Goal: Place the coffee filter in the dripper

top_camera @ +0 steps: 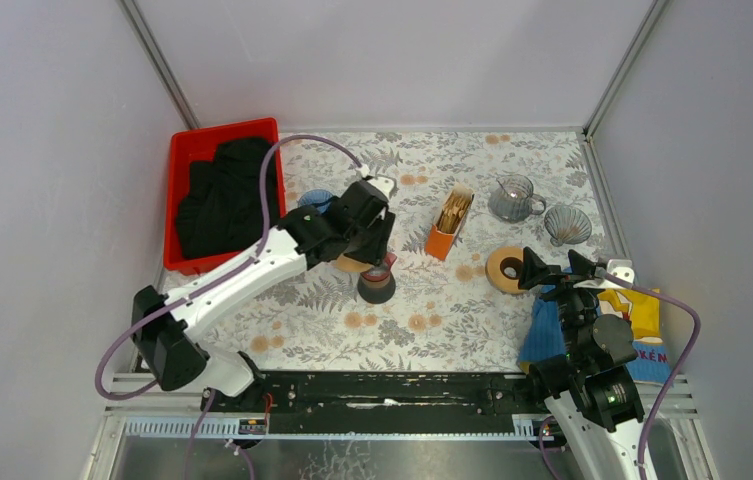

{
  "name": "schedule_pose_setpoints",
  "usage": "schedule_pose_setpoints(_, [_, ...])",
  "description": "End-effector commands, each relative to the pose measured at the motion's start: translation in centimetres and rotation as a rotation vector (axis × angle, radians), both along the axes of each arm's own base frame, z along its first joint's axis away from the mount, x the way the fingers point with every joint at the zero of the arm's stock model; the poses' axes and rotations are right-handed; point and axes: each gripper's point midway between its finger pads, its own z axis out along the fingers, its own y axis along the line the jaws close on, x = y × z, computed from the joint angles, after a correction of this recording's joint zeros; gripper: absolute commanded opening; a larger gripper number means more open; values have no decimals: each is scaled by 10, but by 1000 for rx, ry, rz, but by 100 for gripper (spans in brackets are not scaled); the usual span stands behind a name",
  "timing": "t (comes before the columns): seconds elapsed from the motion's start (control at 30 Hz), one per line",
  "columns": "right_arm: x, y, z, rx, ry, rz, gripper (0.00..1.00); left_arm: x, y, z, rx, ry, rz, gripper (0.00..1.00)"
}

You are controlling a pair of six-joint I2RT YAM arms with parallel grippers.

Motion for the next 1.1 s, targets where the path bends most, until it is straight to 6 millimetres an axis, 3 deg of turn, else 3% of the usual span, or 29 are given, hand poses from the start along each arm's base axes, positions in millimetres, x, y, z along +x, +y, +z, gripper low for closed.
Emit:
schedule_pose_setpoints(0.0, [-3,2,18,21,-66,15,99,-4,-18,-1,38,-8,-70,34])
schedule_pose_setpoints(0.27, [-3,2,18,22,-65,14,99,-4,-40,-16,99,-10,-113,34])
schedule_pose_setpoints(0.7, [-3,2,17,23,-63,16,99,1,-40,-44,188,10,-106,34])
schedule_pose_setpoints(1.07, [-3,2,18,23,-64,16,99,4,-45,-57,206,6,-115,39])
